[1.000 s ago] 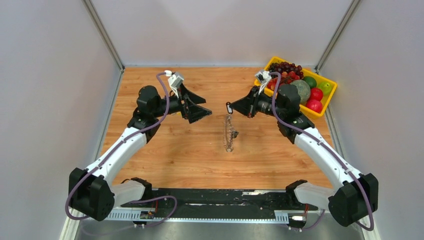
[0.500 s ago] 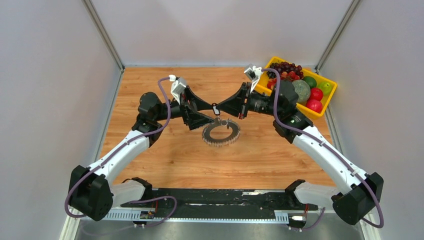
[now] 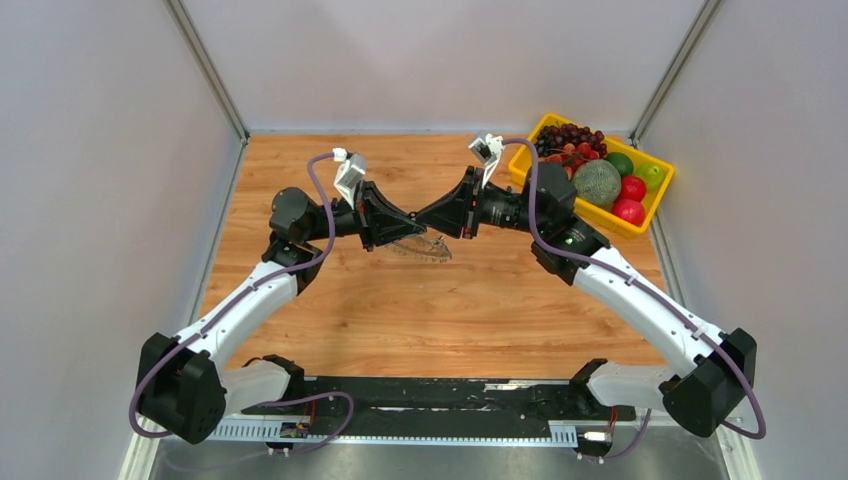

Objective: Remove the keys from the keyring

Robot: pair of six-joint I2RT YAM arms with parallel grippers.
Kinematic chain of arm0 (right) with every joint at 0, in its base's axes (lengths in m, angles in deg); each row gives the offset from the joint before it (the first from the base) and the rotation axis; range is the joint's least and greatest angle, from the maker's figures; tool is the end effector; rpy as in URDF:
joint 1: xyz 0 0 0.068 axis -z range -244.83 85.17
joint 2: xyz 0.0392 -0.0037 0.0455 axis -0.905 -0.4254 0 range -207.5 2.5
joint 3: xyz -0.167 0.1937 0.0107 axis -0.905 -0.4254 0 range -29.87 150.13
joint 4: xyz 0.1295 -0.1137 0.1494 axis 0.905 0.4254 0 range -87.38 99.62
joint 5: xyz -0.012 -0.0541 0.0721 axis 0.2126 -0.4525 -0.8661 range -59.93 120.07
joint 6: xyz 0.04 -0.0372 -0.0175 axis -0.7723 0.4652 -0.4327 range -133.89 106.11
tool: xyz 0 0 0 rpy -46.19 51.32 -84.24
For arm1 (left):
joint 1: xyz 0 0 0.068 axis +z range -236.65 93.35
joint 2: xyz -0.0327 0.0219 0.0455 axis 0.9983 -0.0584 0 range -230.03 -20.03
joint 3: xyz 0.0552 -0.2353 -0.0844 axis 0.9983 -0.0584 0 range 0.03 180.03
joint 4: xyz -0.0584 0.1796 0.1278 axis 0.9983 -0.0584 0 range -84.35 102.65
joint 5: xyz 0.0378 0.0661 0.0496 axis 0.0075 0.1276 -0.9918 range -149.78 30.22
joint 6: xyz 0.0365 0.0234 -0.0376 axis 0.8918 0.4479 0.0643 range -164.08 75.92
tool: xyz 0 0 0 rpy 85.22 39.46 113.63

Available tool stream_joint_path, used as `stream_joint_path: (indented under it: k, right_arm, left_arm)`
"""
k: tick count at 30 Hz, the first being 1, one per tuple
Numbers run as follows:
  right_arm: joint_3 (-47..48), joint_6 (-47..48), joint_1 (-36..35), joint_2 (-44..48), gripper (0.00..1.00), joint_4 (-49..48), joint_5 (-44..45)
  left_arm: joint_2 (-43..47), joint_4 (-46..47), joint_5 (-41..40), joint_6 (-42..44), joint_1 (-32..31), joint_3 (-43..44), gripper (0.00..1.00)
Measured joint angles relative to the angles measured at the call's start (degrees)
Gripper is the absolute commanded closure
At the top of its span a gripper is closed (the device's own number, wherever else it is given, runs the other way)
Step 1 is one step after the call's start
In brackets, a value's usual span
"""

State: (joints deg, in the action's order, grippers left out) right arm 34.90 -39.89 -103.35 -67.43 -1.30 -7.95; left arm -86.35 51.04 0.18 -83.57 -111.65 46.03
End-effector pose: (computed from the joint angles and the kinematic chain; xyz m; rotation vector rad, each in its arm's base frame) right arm 0.1837 0.1784 0.3838 -0.7473 1.6103 1.3688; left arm 0.1913 -0.1280 0.3521 0.8385 1.3825 -1.5479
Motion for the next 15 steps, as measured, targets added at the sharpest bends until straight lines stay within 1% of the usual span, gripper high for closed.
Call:
stream_joint_path:
  k: [1, 2, 3, 5, 7, 9, 13, 15]
  right_arm:
    - [0.35, -0.24, 0.00, 0.00, 0.41, 0.04, 0.37]
    - [0.52, -0.44, -0.13, 0.00, 0.27, -0.15, 0.55]
    - [0.55, -0.55, -0.31, 0.07, 0.19, -0.26, 0.72]
    - [0.50, -0.31, -0.50, 0.33, 0.10, -0.39, 1.55]
    - [0.07, -0.04, -0.57, 1.01, 0.05, -0.57, 2.86]
    - [-1.53, 0.55, -0.57, 2.86, 0.04, -0.68, 4.42]
    - [-6.88, 3.52, -0.57, 8.68, 0.12, -0.81, 6.64]
    - [-9.79, 5.49, -0.57, 11.52, 0.14, -1.03, 6.95]
  left_arm:
    - [-0.02, 0.42, -0.13, -0.17, 0.04, -0.07, 1.00]
    - [0.00, 0.52, -0.04, -0.20, 0.02, -0.09, 1.00]
    - [0.00, 0.66, -0.04, -0.17, -0.07, -0.09, 1.00]
    - [0.00, 0.66, -0.02, -0.11, -0.11, -0.11, 1.00]
    - [0.09, 0.39, -0.07, 0.00, -0.11, -0.11, 1.00]
    - [0.33, -0.11, -0.07, 0.31, -0.11, -0.11, 1.00]
    - [0.98, -0.85, -0.02, 0.70, -0.11, -0.11, 1.00]
    - [1.20, -0.87, -0.02, 0.79, -0.11, -0.11, 1.00]
